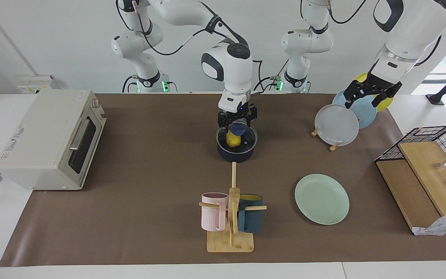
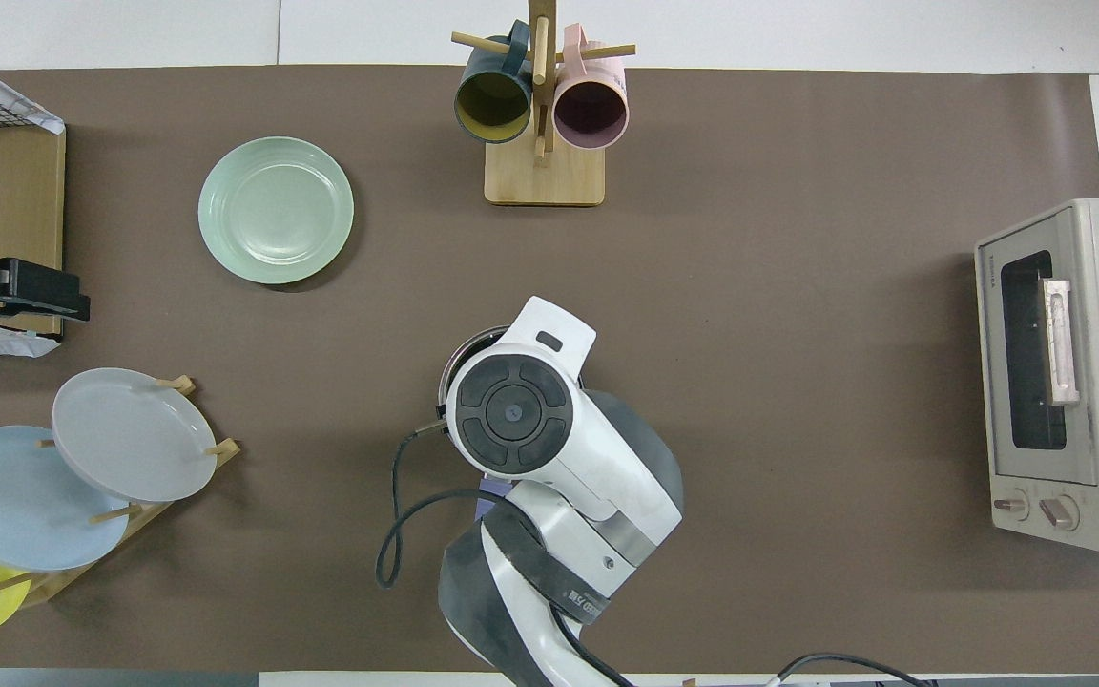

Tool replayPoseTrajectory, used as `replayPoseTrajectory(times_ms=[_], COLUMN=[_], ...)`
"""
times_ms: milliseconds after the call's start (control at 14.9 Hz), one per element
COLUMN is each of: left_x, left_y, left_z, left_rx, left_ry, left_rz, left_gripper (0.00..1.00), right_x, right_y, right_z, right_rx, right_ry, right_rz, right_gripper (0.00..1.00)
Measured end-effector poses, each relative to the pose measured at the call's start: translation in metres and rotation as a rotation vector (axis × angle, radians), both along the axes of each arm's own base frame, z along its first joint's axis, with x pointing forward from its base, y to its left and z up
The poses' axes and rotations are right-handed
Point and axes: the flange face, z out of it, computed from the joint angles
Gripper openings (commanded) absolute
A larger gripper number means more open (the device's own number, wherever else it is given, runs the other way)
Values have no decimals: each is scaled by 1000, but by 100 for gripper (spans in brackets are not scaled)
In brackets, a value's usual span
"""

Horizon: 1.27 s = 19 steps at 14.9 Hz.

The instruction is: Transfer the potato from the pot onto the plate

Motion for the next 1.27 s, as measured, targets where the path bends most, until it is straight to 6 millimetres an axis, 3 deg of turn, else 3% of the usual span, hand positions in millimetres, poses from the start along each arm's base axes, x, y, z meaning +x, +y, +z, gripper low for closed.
replayPoseTrajectory(times_ms=[268, 469, 804, 871, 1273], left_x=[0, 0, 0, 0, 0], left_y=[0, 0, 0, 0, -1], left_z=[0, 0, 0, 0, 0], left_rx=[0, 0, 0, 0, 0], left_ry=[0, 0, 0, 0, 0], left_rz=[0, 0, 0, 0, -2], left_gripper=[100, 100, 100, 100, 100], right_x=[1, 2, 1, 1, 5], right_y=[1, -1, -1, -1, -3], right_z=[-1, -3, -5, -5, 4], right_rx=[11, 14, 11, 10, 8], right_ry=[-15, -19, -17, -17, -16], right_rz=[3, 1, 2, 2, -6], right_gripper=[99, 78, 24, 20, 20])
